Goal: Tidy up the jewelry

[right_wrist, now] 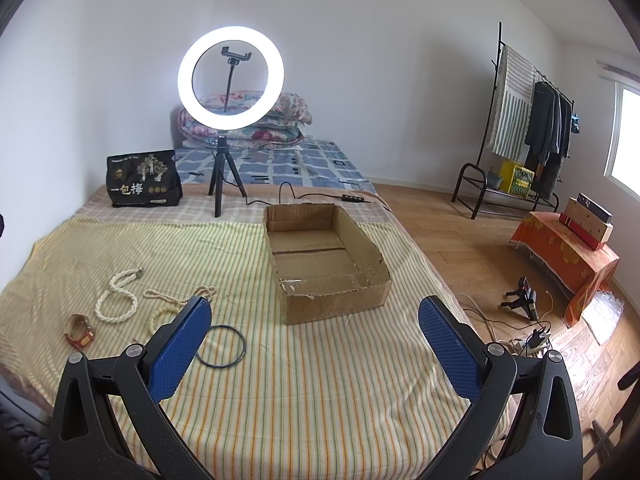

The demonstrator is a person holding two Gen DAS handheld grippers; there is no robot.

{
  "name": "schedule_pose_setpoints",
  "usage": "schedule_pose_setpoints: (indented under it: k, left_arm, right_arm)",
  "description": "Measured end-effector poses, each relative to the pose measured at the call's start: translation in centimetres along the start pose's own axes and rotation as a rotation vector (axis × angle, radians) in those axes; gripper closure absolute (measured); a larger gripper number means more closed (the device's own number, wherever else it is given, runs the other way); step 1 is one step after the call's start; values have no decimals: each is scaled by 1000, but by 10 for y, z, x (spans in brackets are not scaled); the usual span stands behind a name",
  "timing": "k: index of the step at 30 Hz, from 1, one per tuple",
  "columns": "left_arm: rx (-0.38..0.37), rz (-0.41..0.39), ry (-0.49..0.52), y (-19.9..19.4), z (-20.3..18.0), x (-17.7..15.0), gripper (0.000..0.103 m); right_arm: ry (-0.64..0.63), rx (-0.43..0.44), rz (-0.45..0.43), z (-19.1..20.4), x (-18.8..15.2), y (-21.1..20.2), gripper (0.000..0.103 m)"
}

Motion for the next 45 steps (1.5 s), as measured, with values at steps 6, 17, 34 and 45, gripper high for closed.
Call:
schedule_pose_setpoints:
  k: [6,17,34,45]
  left_arm:
    - [1,-2,0,-1,0,2,0]
    - [2,9,3,4,1,-3,0]
    - [6,26,2,11,2,-10,0]
    - [15,56,11,20,6,-10,0]
  right_arm:
    - [-1,1,1,0,0,1,0]
    - [-3,1,3,1,0,1,0]
    - [-1,-10,15,2,3,5,0]
    - [-8,-5,23,6,4,6,0]
Point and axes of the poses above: each gripper's, at about its wrist camera, not at the fingertips, and y roughly the way its jaws point, z to its left, x to its top, the point moved 2 cm from there along y, roughly the way its jaws point, and after that the axes turned 12 degrees about x, right-handed, at the moved point
